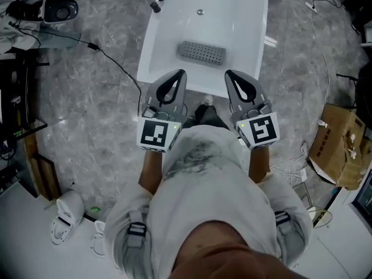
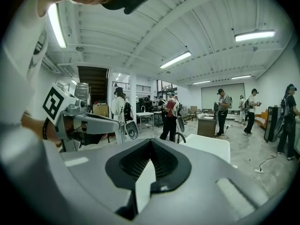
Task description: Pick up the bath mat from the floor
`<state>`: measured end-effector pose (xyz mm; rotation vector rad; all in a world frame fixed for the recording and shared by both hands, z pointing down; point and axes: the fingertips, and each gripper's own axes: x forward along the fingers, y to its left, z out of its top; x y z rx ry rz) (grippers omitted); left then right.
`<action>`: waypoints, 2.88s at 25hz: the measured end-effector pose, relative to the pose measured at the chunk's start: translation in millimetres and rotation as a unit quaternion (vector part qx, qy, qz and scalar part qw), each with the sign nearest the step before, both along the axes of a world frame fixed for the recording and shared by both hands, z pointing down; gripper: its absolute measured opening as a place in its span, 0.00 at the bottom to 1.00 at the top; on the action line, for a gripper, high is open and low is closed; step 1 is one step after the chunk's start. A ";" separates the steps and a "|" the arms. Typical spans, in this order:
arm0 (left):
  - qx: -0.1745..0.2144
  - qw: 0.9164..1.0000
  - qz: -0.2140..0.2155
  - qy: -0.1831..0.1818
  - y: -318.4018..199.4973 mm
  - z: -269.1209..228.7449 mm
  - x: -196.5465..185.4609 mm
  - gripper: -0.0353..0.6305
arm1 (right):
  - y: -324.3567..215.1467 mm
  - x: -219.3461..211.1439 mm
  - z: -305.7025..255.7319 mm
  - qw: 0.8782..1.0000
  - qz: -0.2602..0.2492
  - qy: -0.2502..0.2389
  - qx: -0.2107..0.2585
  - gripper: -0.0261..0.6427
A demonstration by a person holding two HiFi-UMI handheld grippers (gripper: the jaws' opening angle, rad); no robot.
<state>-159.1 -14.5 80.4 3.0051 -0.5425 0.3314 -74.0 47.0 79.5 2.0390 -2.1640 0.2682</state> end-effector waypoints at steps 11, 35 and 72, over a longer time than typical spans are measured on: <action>-0.009 0.999 0.044 -0.016 -25.1 13.1 41.8 0.06 | -9.0 34.2 7.6 0.998 0.054 -0.021 -0.018 0.04; -0.064 0.963 0.256 -0.045 -108.6 93.3 41.7 0.06 | -36.3 2.7 93.6 0.948 0.301 -0.038 -0.099 0.04; -0.076 0.950 0.279 -0.122 -104.2 255.2 138.8 0.06 | -50.4 82.1 260.1 0.942 0.274 -0.099 -0.169 0.04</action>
